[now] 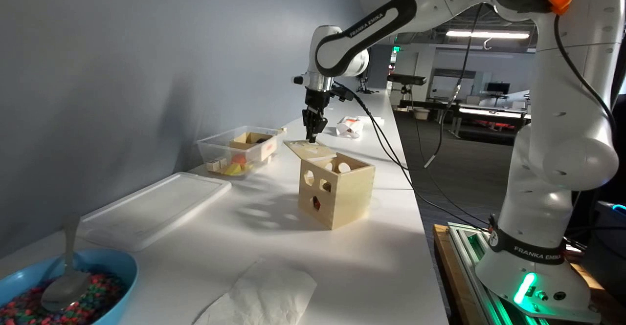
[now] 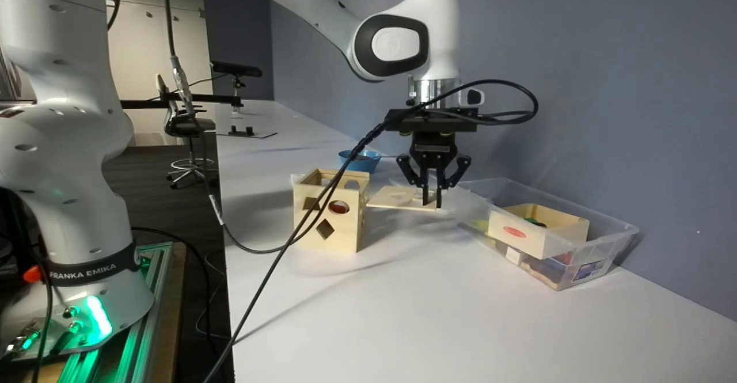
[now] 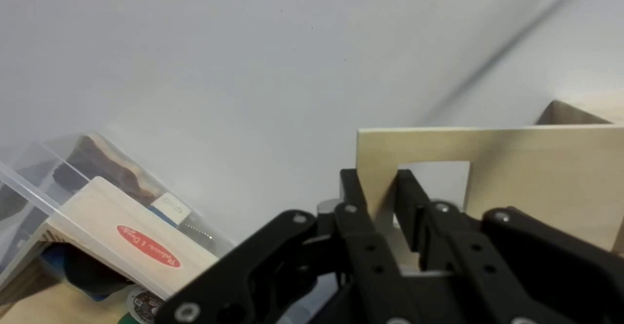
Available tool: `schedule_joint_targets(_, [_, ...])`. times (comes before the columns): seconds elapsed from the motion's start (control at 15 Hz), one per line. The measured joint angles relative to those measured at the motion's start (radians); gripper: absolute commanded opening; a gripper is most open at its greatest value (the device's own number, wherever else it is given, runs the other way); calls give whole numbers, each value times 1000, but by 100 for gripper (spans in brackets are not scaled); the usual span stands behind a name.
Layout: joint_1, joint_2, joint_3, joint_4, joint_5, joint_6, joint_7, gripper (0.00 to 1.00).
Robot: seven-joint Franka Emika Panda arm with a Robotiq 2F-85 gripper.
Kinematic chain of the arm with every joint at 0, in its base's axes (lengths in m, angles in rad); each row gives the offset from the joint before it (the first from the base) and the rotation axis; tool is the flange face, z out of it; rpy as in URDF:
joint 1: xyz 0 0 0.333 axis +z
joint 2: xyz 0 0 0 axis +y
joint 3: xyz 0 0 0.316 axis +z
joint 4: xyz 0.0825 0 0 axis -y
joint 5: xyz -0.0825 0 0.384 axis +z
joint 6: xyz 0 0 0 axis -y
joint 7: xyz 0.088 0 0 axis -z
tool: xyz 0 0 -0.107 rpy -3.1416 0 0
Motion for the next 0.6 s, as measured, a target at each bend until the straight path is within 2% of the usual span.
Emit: schedule_joint_targets(0.6, [15,-11,11,-2,5,-5,0,6])
